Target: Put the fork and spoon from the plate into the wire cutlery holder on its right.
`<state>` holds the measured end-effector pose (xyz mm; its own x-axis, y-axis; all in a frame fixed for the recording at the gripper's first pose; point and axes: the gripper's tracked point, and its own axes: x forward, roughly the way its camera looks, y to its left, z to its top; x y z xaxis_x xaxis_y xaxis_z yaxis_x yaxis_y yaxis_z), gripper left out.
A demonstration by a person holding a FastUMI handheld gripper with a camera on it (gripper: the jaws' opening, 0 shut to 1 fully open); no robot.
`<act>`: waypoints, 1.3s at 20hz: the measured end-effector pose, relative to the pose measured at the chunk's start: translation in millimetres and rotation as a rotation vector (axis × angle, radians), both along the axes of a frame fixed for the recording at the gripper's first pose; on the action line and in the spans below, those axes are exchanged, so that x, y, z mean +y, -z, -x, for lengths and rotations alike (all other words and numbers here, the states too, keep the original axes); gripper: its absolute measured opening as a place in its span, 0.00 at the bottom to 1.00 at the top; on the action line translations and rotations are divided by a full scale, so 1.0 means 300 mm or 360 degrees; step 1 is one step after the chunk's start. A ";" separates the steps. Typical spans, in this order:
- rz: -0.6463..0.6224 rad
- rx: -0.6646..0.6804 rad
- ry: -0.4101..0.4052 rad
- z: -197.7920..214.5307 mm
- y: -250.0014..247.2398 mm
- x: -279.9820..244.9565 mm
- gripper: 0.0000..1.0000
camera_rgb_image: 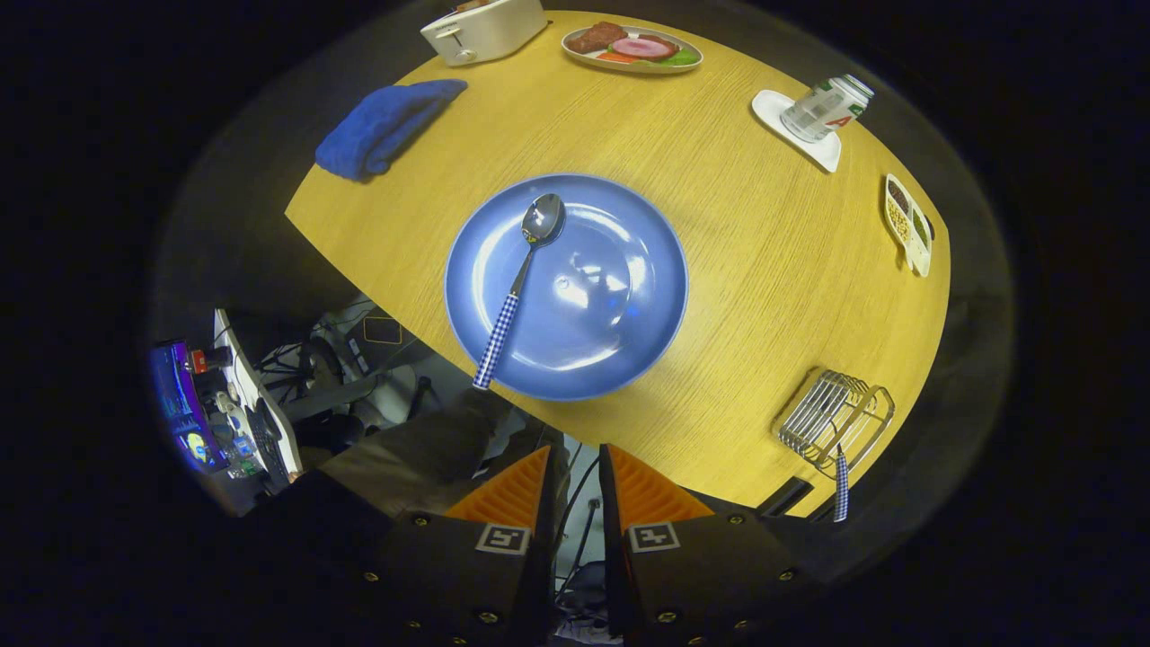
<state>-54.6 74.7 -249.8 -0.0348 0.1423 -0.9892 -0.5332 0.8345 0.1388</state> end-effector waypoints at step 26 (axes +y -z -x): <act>-0.0086 0.0047 0.0246 -0.049 0.299 0.338 0.26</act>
